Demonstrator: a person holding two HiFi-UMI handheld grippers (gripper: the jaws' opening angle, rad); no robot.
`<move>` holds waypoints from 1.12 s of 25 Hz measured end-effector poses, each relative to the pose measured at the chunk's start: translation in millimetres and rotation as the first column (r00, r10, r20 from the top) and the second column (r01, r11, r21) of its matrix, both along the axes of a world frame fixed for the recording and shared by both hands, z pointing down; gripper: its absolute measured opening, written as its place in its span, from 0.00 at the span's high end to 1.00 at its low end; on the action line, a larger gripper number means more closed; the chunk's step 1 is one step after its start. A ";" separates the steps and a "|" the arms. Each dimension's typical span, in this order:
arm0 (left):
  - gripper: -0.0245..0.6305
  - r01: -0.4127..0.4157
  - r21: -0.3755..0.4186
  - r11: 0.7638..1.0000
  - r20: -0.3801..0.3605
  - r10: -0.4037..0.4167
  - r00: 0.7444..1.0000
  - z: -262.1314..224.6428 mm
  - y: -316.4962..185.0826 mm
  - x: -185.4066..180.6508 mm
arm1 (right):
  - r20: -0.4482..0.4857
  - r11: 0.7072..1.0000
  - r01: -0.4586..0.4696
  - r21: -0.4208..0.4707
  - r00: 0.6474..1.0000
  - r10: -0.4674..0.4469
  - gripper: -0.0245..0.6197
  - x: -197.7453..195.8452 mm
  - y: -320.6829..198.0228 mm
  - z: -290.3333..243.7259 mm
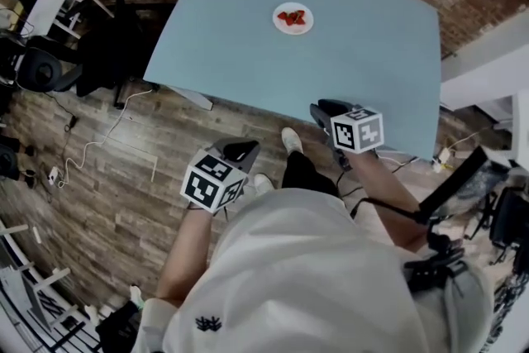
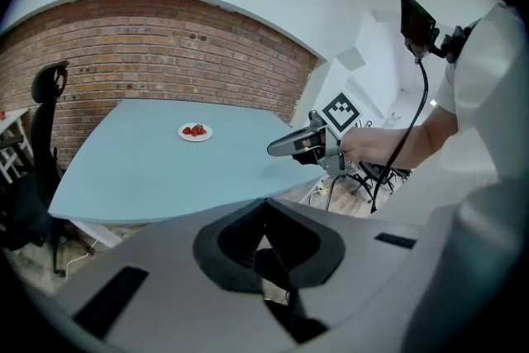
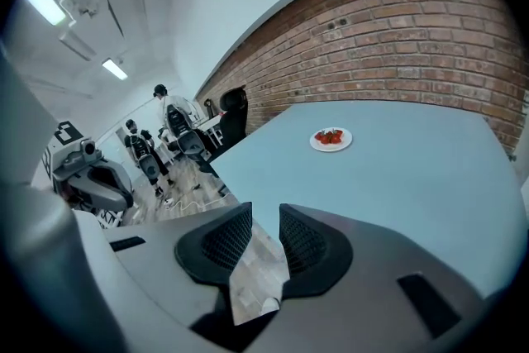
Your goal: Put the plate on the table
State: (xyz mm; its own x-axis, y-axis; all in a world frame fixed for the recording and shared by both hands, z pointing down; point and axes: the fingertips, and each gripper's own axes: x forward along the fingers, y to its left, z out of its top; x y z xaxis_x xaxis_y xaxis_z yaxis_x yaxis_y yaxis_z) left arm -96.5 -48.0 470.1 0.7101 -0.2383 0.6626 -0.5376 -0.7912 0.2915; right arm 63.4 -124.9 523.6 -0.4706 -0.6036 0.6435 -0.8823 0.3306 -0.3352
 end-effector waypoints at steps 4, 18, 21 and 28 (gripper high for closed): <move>0.96 -0.013 -0.013 1.000 0.014 0.013 1.000 5.9 16.8 2.8 | -0.032 0.999 0.035 0.008 0.999 -0.035 0.79 -4.6 26.4 -2.4; 0.96 -0.035 -0.018 0.999 0.018 0.036 0.999 15.3 37.7 -2.6 | -0.076 0.992 0.120 0.042 0.990 -0.117 0.79 -32.7 65.3 -12.1; 0.96 -0.031 -0.021 0.999 0.017 0.032 0.999 15.2 38.7 -5.7 | -0.074 0.990 0.139 0.037 0.988 -0.136 0.79 -39.8 67.5 -14.2; 0.96 -0.009 -0.018 1.000 0.013 0.009 1.000 14.5 34.6 -17.1 | -0.092 0.983 0.181 0.025 0.980 -0.178 0.80 -54.1 67.4 -13.4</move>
State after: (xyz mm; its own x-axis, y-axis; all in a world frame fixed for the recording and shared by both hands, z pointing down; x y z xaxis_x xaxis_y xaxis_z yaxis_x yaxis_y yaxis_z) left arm -113.5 -13.4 484.6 0.7036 -0.2200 0.6756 -0.5340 -0.7910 0.2985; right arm 9.3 -57.6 510.2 -0.5151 -0.5359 0.6689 -0.8333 0.4959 -0.2444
